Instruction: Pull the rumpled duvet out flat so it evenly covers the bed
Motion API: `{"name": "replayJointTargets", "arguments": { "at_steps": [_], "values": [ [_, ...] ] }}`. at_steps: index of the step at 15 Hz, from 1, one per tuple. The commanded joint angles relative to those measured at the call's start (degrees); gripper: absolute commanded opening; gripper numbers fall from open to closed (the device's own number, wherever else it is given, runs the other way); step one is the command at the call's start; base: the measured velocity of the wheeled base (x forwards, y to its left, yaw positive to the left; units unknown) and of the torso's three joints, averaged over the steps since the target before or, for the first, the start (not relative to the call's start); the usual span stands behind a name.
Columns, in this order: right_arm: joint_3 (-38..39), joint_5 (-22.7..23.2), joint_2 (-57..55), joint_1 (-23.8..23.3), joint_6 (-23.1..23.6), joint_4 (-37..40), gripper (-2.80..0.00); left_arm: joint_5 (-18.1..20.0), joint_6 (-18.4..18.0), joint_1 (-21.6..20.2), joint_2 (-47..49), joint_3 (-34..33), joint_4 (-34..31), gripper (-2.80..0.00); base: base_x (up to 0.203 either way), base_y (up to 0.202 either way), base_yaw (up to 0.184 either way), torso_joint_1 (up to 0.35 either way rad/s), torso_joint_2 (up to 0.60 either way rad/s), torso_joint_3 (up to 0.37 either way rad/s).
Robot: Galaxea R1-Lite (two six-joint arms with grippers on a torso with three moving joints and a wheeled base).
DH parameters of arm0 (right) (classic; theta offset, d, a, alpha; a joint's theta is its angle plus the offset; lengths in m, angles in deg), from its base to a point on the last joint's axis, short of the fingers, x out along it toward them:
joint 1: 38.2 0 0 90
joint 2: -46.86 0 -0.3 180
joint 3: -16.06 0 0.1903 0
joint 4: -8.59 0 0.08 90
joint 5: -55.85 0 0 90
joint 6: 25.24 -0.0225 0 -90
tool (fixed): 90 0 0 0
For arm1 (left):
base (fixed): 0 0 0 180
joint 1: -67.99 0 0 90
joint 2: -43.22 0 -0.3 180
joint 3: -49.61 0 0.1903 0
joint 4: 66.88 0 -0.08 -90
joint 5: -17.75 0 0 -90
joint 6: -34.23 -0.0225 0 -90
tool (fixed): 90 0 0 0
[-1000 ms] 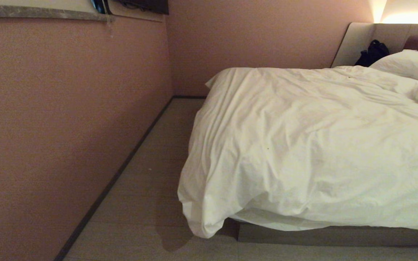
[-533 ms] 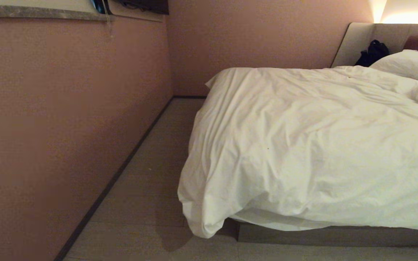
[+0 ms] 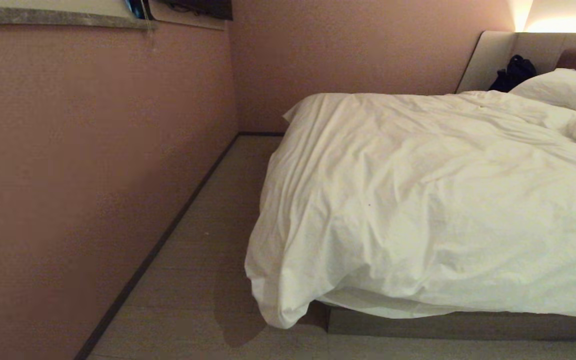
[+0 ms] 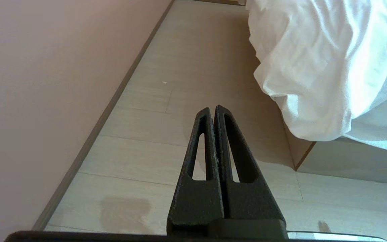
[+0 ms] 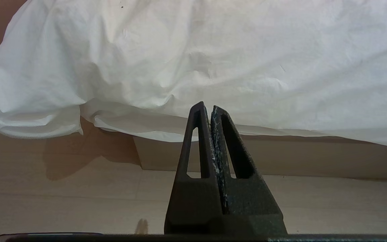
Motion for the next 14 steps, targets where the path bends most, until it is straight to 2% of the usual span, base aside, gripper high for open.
{"name": "replayJointTargets", "arguments": {
  "at_steps": [1,3,5,14],
  "values": [
    [0.0,0.0,0.0,0.0,0.0,0.0,-2.8,-0.8,-0.4,0.0,0.1,-0.1,0.0,-2.8,0.0,0.0,0.0,0.0,0.0,0.0],
    [0.0,0.0,0.0,0.0,0.0,0.0,-2.8,-3.7,-1.8,0.0,0.1,-0.4,-0.3,-2.8,0.0,0.0,0.0,0.0,0.0,0.0],
    [0.0,-0.1,0.0,0.0,0.0,0.0,-2.8,-3.5,-4.5,0.0,0.1,-1.6,0.0,-2.8,0.0,0.0,0.0,0.0,0.0,0.0],
    [0.0,0.0,0.0,0.0,0.0,0.0,-2.8,-3.3,-4.8,0.0,0.1,-1.5,0.0,-2.8,0.0,0.0,0.0,0.0,0.0,0.0]
  ]
}}
